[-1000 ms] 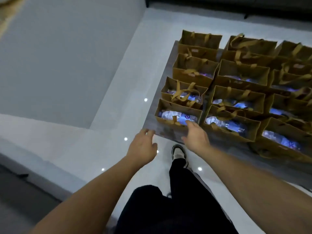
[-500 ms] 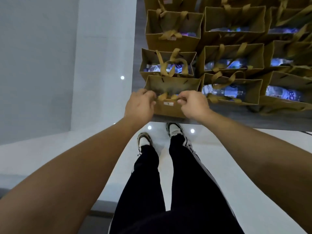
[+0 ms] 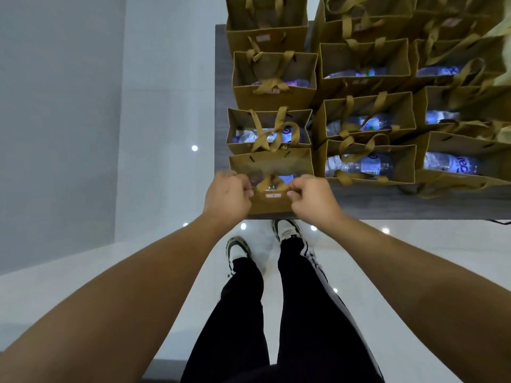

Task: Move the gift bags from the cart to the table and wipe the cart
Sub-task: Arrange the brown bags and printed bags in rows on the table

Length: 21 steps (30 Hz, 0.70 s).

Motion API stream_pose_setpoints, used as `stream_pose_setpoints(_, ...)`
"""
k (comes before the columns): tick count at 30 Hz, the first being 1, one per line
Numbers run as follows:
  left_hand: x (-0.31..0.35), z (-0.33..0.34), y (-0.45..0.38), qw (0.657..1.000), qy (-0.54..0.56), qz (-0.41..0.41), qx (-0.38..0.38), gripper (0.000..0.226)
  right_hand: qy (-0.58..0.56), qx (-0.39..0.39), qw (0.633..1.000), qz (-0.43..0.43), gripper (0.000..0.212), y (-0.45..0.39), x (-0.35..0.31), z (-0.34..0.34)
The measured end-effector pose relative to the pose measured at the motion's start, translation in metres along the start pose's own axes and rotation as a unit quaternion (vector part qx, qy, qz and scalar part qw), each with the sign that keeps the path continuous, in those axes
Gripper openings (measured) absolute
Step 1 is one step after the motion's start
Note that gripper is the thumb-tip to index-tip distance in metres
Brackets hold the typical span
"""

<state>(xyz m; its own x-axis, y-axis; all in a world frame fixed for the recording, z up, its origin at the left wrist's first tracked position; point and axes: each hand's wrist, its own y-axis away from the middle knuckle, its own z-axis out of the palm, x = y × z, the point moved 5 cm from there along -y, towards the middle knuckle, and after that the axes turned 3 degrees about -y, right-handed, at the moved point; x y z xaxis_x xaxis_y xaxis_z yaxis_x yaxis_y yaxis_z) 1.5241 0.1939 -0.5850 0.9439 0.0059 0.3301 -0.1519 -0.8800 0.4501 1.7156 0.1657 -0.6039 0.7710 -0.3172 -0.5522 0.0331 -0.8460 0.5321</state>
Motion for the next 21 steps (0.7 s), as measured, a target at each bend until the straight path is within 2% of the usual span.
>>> stream_pose_setpoints(3,-0.005,0.001,0.004,1.000,0.006,-0.015,-0.013,0.018,0.031,-0.009,0.999,0.006,0.020,0.011,-0.004,0.010)
stream_pose_setpoints(8,-0.017,-0.007,0.006,0.998,0.034,-0.040,-0.032,0.016,0.074,-0.032,0.995,0.064,0.029,0.017,-0.007,0.003)
stream_pose_setpoints(14,-0.027,-0.029,-0.008,0.998,0.038,-0.042,-0.006,0.029,0.022,0.098,0.994,0.032,0.019,0.000,-0.027,-0.035)
stream_pose_setpoints(17,-0.021,-0.039,-0.020,0.998,0.052,-0.031,0.026,0.041,0.008,0.144,0.990,-0.007,0.025,-0.022,-0.037,-0.049)
stream_pose_setpoints(19,-0.013,-0.042,-0.034,0.997,0.050,-0.025,0.043,0.044,0.015,0.132,0.991,0.008,0.039,-0.043,-0.035,-0.053)
stream_pose_setpoints(21,-0.008,-0.043,-0.048,0.997,0.053,-0.022,0.059,0.040,0.053,0.068,0.996,0.036,0.046,-0.067,-0.031,-0.050)
